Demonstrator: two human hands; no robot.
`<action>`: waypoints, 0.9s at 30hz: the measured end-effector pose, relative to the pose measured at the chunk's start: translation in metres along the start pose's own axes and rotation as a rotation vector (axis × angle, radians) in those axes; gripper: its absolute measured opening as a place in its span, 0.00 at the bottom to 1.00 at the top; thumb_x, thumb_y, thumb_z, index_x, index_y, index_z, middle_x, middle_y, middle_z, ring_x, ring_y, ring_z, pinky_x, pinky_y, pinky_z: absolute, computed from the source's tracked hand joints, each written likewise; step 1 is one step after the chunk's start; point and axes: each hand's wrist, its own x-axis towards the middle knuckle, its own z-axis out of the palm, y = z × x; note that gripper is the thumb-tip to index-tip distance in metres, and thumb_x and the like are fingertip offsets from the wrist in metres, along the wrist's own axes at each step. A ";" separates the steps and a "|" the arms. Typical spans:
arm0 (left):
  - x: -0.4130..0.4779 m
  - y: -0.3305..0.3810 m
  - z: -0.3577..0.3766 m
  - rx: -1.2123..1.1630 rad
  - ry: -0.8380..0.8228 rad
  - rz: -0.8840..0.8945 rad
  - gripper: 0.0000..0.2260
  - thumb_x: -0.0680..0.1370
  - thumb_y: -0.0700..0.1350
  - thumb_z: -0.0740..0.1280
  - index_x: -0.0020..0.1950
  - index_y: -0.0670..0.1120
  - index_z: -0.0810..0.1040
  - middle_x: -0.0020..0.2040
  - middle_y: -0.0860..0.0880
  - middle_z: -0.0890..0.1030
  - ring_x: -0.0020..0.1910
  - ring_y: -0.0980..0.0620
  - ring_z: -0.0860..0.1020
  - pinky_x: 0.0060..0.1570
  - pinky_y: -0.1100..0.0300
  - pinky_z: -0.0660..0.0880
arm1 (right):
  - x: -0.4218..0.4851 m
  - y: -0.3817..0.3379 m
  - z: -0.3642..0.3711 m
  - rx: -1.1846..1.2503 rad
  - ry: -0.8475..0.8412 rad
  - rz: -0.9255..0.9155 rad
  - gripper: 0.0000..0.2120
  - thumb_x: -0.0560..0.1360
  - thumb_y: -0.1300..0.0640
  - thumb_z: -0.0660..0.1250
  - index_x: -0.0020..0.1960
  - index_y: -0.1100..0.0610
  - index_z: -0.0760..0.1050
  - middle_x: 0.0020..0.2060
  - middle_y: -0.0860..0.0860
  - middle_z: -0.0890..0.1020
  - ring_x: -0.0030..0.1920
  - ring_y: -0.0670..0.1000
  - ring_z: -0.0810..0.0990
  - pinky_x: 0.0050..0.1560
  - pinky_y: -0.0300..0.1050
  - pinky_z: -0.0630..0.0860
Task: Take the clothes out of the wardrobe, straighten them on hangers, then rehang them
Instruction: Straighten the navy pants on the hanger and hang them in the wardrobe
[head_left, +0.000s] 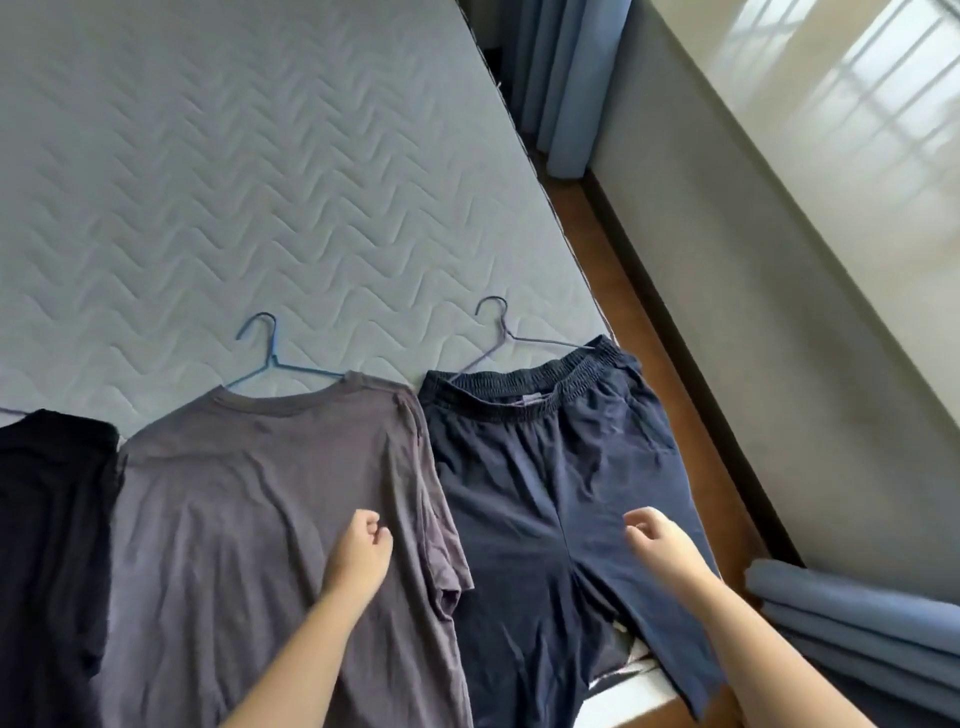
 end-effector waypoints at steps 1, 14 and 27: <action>0.016 0.009 0.002 0.020 0.015 0.033 0.13 0.77 0.42 0.61 0.61 0.40 0.71 0.61 0.41 0.76 0.59 0.41 0.75 0.56 0.54 0.70 | 0.022 -0.011 -0.002 -0.022 -0.001 -0.014 0.12 0.77 0.59 0.59 0.59 0.58 0.72 0.50 0.52 0.77 0.49 0.52 0.75 0.46 0.43 0.69; 0.168 0.055 0.054 0.453 0.120 0.269 0.28 0.75 0.57 0.59 0.69 0.41 0.67 0.74 0.44 0.63 0.68 0.41 0.67 0.62 0.48 0.70 | 0.247 -0.101 -0.039 -0.324 0.305 -0.238 0.24 0.75 0.57 0.63 0.69 0.60 0.63 0.67 0.59 0.69 0.67 0.59 0.66 0.65 0.55 0.65; 0.163 0.062 0.050 0.425 0.101 0.222 0.24 0.76 0.52 0.61 0.69 0.42 0.67 0.75 0.46 0.60 0.69 0.42 0.64 0.64 0.48 0.67 | 0.273 -0.108 -0.047 -0.582 0.314 -0.224 0.14 0.75 0.51 0.63 0.50 0.63 0.72 0.49 0.59 0.74 0.52 0.62 0.73 0.49 0.53 0.69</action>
